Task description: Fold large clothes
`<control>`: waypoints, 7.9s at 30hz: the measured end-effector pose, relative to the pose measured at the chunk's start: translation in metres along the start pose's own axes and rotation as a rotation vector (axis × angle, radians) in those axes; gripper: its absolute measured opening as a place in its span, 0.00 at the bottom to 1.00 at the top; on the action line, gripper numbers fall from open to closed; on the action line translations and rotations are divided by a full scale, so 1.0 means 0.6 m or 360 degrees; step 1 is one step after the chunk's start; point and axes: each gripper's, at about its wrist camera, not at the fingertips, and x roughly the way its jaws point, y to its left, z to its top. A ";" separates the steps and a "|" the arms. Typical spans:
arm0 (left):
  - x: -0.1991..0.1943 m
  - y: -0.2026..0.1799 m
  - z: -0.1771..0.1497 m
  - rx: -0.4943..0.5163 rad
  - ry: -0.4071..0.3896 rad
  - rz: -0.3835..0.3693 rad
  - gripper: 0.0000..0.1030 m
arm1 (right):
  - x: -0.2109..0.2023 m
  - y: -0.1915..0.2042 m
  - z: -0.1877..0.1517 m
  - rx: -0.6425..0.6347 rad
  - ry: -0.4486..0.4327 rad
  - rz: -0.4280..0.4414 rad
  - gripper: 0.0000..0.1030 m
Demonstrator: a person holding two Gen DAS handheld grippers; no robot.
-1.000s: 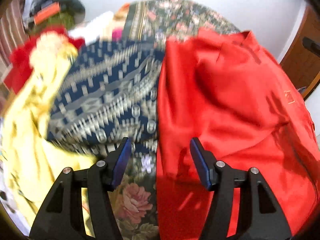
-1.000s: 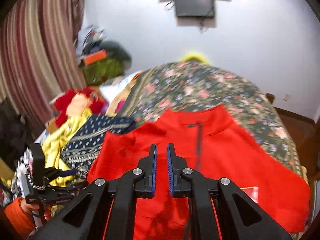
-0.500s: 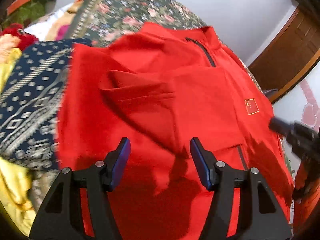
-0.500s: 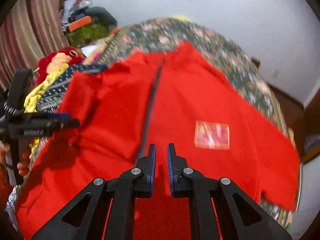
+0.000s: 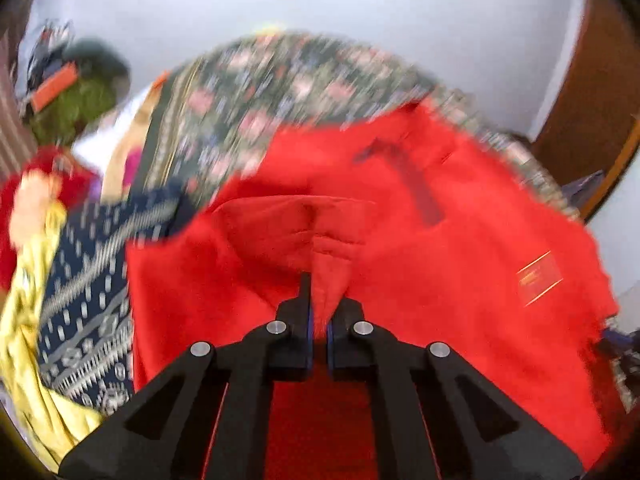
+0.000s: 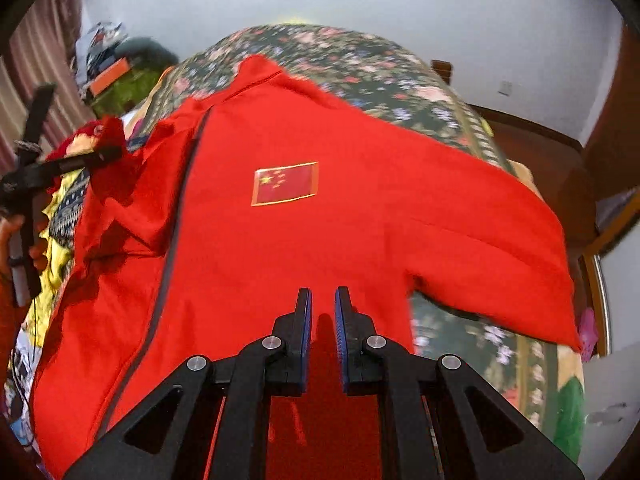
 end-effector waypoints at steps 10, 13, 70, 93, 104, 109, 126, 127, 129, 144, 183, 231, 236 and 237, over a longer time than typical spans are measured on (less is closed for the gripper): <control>-0.051 -0.259 0.067 0.0454 -0.0223 -0.0359 0.03 | -0.059 -0.075 -0.010 0.0156 -0.0119 0.0019 0.07; -0.012 -0.335 0.030 0.0596 -0.0097 -0.0487 0.03 | -0.070 -0.090 -0.019 0.0164 -0.0118 -0.0003 0.07; 0.051 0.093 -0.222 0.0012 0.0364 0.0148 0.84 | 0.097 0.022 0.025 -0.0414 0.0200 -0.0684 1.00; 0.011 -0.124 -0.101 0.0231 0.0237 -0.0130 0.88 | -0.063 -0.313 -0.092 0.0874 0.0075 0.0117 1.00; 0.079 -0.286 -0.094 0.0432 0.0280 -0.0217 0.91 | 0.034 -0.439 -0.116 0.1408 0.0037 0.0349 1.00; 0.106 -0.318 -0.084 0.0454 0.0304 -0.0254 0.91 | 0.065 -0.471 -0.100 0.1499 -0.0014 0.0325 0.98; 0.051 -0.282 -0.071 0.0391 0.0197 -0.0251 0.96 | -0.059 -0.411 0.042 0.1149 -0.0446 -0.0064 0.09; 0.044 -0.278 -0.069 0.0391 0.0182 -0.0242 0.96 | -0.078 -0.387 0.064 0.1067 -0.0478 -0.0072 0.09; 0.027 -0.265 -0.065 0.0389 0.0144 -0.0224 0.96 | -0.112 -0.340 0.106 0.0916 -0.0532 -0.0077 0.08; -0.082 -0.102 -0.070 0.0210 -0.0002 -0.0154 0.96 | -0.037 0.055 0.206 0.0366 -0.0249 0.0294 0.09; -0.149 -0.117 -0.077 0.0220 0.0035 -0.0218 0.96 | -0.102 0.007 0.098 0.0271 -0.0021 0.0095 0.09; -0.129 -0.266 0.104 0.0375 -0.0220 -0.0345 0.06 | -0.055 -0.128 0.052 0.0227 -0.0065 0.0040 0.09; -0.189 -0.148 0.095 0.0321 -0.0314 -0.0206 0.06 | -0.024 -0.068 0.089 0.0045 -0.0088 -0.0029 0.09; -0.196 -0.125 0.089 0.0302 -0.0322 -0.0182 0.06 | -0.015 -0.059 0.093 0.0012 -0.0081 -0.0051 0.09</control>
